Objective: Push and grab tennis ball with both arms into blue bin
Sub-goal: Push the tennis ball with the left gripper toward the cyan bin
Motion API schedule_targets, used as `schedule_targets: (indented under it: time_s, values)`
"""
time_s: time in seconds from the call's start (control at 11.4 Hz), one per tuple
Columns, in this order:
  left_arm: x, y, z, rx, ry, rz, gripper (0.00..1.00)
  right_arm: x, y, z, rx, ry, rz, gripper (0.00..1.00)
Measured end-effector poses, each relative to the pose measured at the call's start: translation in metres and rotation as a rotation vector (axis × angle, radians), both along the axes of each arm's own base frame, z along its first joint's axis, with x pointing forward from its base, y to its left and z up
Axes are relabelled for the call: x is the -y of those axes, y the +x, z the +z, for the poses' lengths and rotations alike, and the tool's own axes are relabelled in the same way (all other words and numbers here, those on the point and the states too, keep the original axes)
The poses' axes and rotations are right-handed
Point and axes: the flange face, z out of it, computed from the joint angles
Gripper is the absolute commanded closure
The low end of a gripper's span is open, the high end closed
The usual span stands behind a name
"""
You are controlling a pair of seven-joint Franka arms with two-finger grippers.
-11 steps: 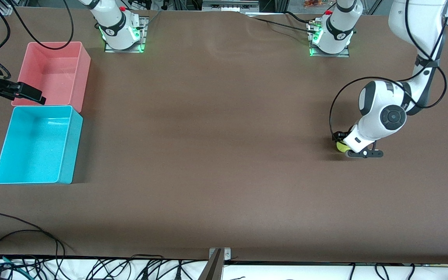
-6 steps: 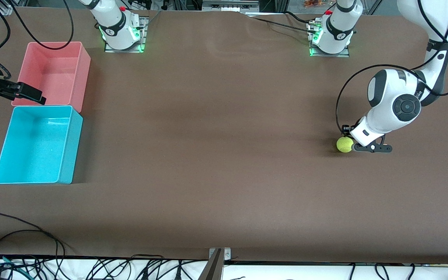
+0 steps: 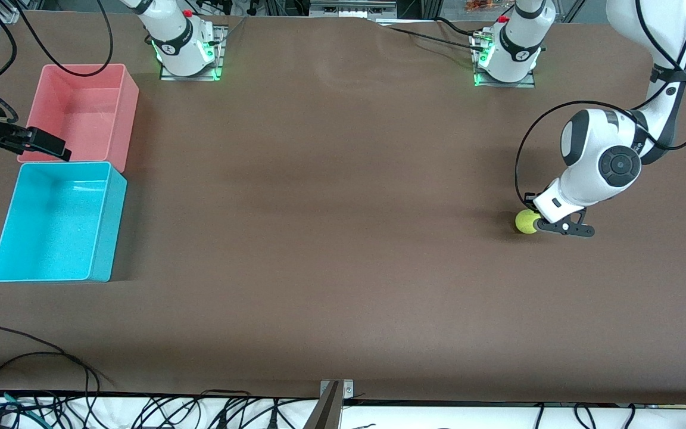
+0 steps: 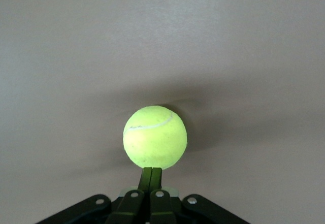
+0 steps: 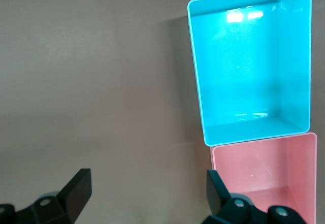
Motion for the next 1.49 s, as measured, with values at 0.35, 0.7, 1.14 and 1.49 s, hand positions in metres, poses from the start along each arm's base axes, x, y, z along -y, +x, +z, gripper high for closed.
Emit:
schedule_targets:
  time_s: [0.35,0.7,1.14,1.49]
  values:
    - [-0.008,0.005,-0.013,0.001,-0.037,-0.358,1.00,0.000,0.000,0.000,-0.001,0.000,0.000,0.00]
    - [-0.049,0.011,-0.007,0.000,-0.044,-0.646,1.00,0.000,0.000,0.000,-0.001,0.000,0.000,0.00]
    - [-0.074,0.019,-0.016,0.079,-0.086,-0.923,1.00,-0.001,0.000,0.000,-0.001,0.000,0.002,0.00]
    - [-0.075,0.017,-0.035,0.060,-0.131,-1.158,1.00,-0.001,0.001,-0.002,-0.003,0.000,0.002,0.00]
